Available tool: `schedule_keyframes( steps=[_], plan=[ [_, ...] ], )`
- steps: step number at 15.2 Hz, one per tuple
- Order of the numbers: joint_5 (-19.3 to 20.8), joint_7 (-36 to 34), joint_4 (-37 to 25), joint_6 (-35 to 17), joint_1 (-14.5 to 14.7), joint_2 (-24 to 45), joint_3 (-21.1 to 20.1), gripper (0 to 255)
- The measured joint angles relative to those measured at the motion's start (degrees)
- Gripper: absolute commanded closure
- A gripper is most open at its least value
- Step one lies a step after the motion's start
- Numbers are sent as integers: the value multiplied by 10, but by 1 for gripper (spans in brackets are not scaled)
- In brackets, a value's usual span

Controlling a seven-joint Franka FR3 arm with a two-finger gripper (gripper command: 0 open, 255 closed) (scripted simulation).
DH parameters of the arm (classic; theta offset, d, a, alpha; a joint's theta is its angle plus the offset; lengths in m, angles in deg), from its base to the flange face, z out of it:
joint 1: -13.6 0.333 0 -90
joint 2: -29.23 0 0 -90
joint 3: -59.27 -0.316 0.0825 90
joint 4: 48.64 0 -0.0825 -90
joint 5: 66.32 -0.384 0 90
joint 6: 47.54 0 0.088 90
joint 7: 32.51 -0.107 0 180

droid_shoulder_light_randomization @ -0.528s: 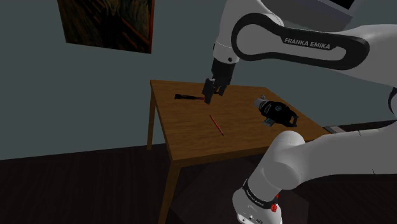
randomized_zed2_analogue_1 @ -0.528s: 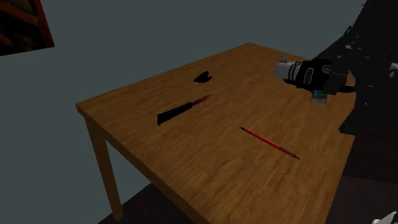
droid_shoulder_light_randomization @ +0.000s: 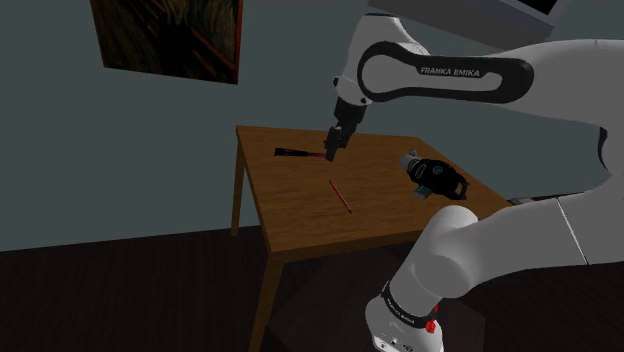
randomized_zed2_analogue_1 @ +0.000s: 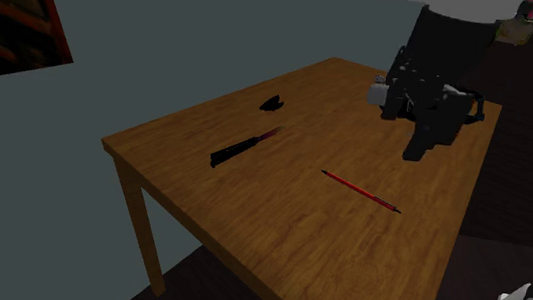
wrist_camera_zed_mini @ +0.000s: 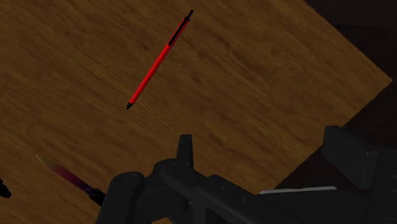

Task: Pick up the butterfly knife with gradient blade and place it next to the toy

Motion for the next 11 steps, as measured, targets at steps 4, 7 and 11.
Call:
schedule_keyframes(
  steps=[4, 7, 11],
  plan=[
    [15, 106, -16, -53, 6, 58, 62, 0],
    [13, 189, -43, -91, 16, 114, 107, 0],
    [-8, 305, -82, -139, 33, 197, 166, 0]
  ],
)
